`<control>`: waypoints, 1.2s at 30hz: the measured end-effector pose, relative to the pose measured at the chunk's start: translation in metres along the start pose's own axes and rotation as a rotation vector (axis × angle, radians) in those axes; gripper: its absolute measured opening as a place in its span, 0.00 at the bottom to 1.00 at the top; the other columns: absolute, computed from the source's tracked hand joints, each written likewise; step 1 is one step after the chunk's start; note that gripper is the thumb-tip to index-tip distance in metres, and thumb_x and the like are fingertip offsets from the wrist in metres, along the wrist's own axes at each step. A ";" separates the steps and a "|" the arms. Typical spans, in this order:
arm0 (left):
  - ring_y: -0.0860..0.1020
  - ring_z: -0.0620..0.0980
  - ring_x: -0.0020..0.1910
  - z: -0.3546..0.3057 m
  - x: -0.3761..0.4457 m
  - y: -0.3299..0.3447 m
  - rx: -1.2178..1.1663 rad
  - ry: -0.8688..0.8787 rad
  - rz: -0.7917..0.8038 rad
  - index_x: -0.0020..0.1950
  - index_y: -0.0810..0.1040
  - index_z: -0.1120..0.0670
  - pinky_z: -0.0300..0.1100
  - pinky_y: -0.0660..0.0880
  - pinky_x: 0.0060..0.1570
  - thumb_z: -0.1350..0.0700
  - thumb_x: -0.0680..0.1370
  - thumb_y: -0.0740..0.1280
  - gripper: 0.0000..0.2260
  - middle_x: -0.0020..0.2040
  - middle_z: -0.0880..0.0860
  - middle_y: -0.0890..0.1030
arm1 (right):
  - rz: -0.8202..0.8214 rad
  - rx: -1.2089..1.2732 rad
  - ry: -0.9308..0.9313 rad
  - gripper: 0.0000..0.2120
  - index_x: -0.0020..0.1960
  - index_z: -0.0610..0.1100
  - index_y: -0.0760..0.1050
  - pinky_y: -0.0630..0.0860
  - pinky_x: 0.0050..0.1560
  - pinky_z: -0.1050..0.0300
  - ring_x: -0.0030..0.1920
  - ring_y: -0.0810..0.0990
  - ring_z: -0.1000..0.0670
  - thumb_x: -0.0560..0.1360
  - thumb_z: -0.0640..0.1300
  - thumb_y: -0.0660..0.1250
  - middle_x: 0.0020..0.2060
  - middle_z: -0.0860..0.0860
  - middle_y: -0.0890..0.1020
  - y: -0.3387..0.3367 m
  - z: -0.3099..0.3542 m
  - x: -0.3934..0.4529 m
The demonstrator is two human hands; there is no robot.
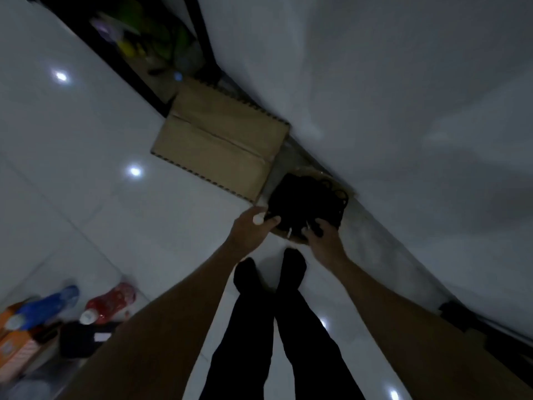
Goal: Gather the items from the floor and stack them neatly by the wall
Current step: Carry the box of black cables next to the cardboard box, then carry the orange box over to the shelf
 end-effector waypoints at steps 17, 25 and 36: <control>0.72 0.46 0.68 -0.073 -0.362 -0.161 0.004 0.240 -0.438 0.70 0.74 0.53 0.30 0.62 0.60 0.46 0.80 0.66 0.21 0.70 0.50 0.74 | 0.326 -0.374 -0.671 0.26 0.74 0.50 0.64 0.73 0.65 0.55 0.62 0.74 0.53 0.80 0.57 0.65 0.67 0.54 0.73 0.016 0.210 -0.349; 0.74 0.48 0.66 0.010 -0.461 -0.178 -0.084 0.139 -0.710 0.68 0.76 0.54 0.36 0.68 0.62 0.45 0.80 0.66 0.20 0.68 0.51 0.77 | 0.456 -0.535 -0.899 0.32 0.72 0.52 0.69 0.72 0.67 0.51 0.67 0.73 0.51 0.72 0.62 0.69 0.70 0.50 0.73 0.083 0.214 -0.418; 0.75 0.49 0.64 0.168 -0.589 -0.188 -0.244 -0.039 -0.860 0.67 0.76 0.53 0.43 0.72 0.62 0.42 0.79 0.65 0.21 0.67 0.52 0.76 | 0.584 -0.843 -1.070 0.28 0.73 0.49 0.69 0.69 0.63 0.56 0.69 0.72 0.48 0.75 0.54 0.71 0.70 0.45 0.72 0.212 0.164 -0.544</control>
Point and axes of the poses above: each hand's wrist, its own x-axis towards the middle knuckle, its own y-axis out of the palm, z = x × y, the point moved 1 cm from there along x, towards the middle knuckle
